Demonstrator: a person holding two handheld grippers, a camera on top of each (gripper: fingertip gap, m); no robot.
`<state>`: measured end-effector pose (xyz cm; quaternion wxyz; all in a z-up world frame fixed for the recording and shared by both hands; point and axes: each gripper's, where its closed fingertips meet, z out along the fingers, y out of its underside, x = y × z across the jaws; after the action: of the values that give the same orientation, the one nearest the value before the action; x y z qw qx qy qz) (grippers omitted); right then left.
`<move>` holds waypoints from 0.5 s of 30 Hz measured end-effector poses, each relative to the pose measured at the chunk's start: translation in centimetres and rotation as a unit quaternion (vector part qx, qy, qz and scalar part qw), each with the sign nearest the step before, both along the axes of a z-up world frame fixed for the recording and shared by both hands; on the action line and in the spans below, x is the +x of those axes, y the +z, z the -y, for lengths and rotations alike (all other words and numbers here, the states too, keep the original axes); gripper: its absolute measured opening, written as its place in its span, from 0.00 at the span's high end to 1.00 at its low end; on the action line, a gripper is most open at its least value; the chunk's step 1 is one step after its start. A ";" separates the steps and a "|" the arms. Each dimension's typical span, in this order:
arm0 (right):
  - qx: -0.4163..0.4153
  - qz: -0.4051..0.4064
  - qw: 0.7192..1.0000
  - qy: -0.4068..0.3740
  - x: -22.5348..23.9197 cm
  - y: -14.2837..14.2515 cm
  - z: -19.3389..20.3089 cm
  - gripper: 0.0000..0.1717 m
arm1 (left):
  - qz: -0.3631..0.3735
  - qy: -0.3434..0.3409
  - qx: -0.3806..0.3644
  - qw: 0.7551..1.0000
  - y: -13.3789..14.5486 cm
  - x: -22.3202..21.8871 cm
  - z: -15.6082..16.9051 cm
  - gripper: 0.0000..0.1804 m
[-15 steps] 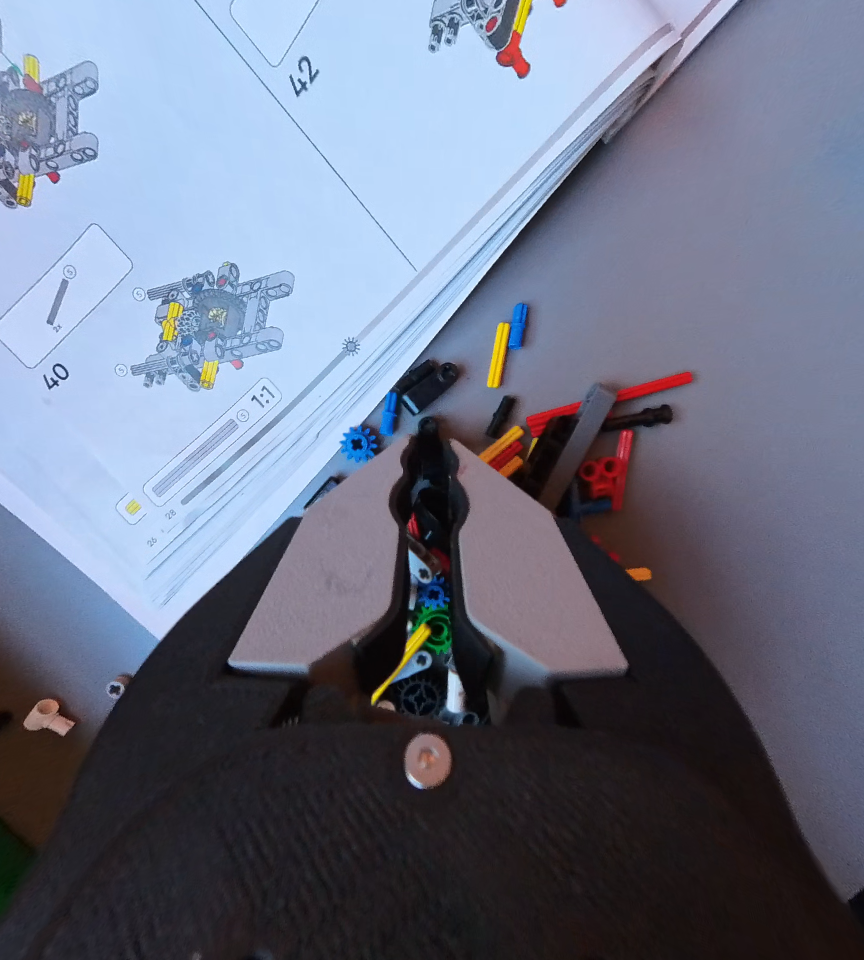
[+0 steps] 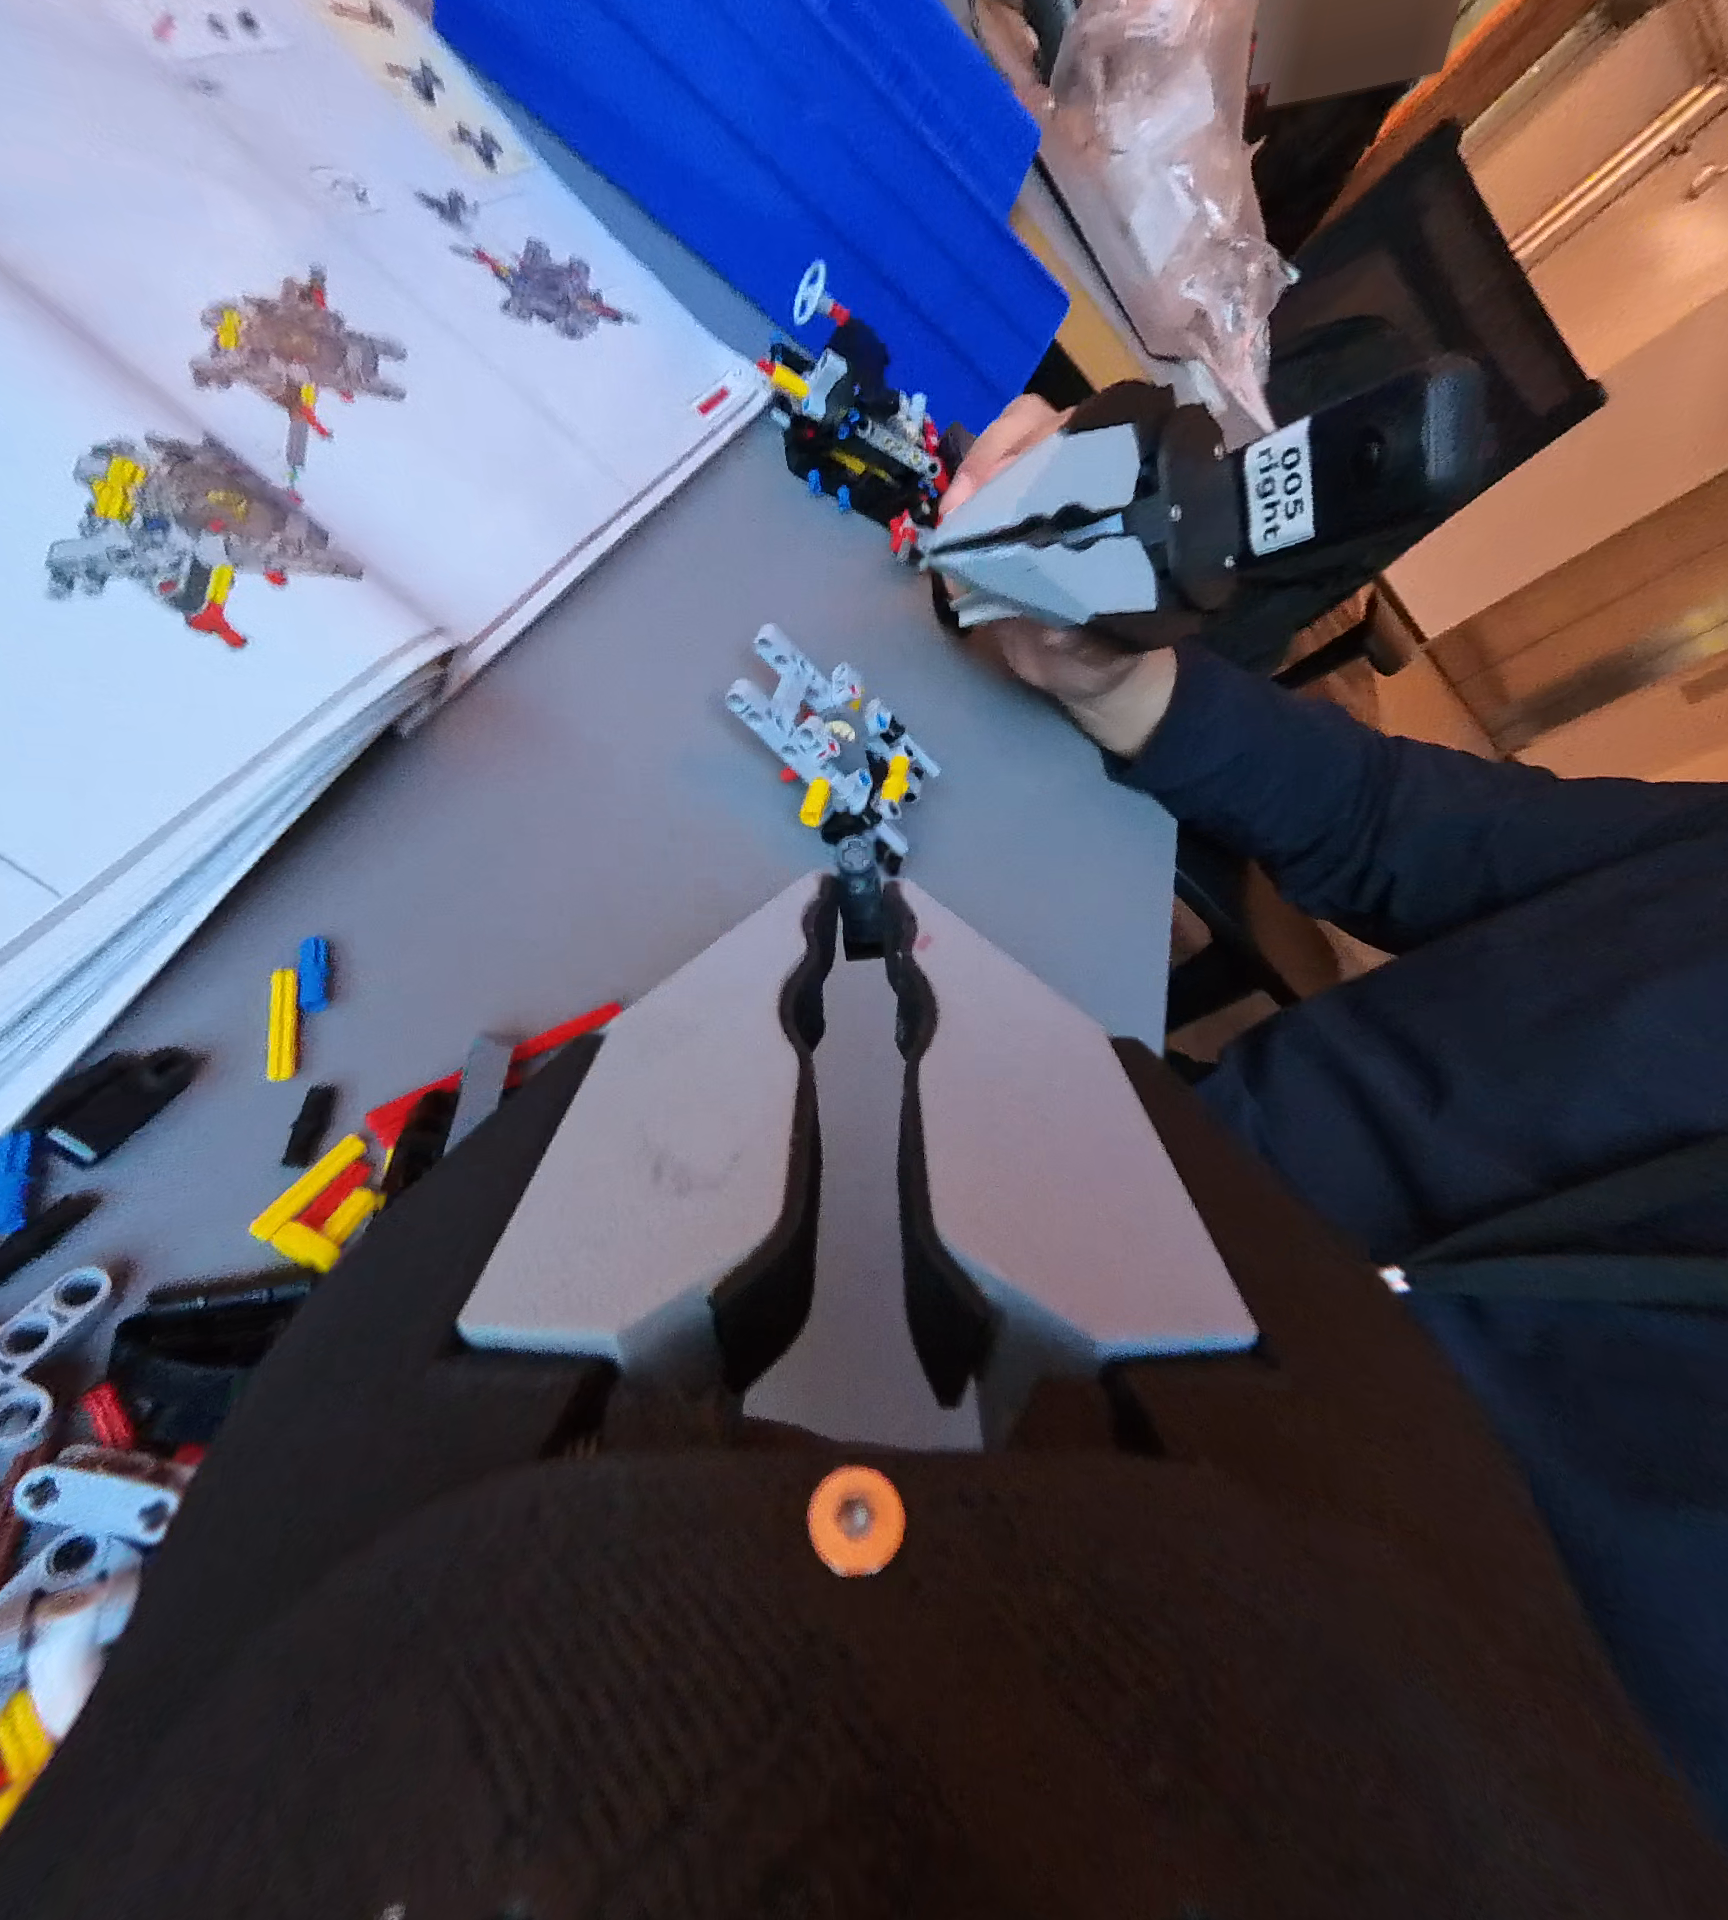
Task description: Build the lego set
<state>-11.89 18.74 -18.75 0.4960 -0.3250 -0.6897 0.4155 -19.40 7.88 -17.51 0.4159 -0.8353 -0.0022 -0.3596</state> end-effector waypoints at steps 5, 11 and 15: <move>-0.003 0.000 1.000 -0.001 0.1 0.0 0.0 1.00 | -0.233 0.070 0.069 0.968 0.6 -1.5 -1.6 0.97; -0.008 0.003 1.000 0.015 0.8 0.4 1.5 1.00 | -0.549 0.079 0.177 0.813 1.8 -0.8 -2.5 0.97; -0.036 0.028 0.998 -0.033 0.2 -0.2 0.8 1.00 | -0.701 0.088 0.216 0.674 1.8 -1.9 -1.5 0.97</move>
<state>-11.71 17.91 -18.92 0.4777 -0.3769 -0.6770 0.4140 -21.27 9.35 -15.76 0.4943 -0.7250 0.2939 0.3790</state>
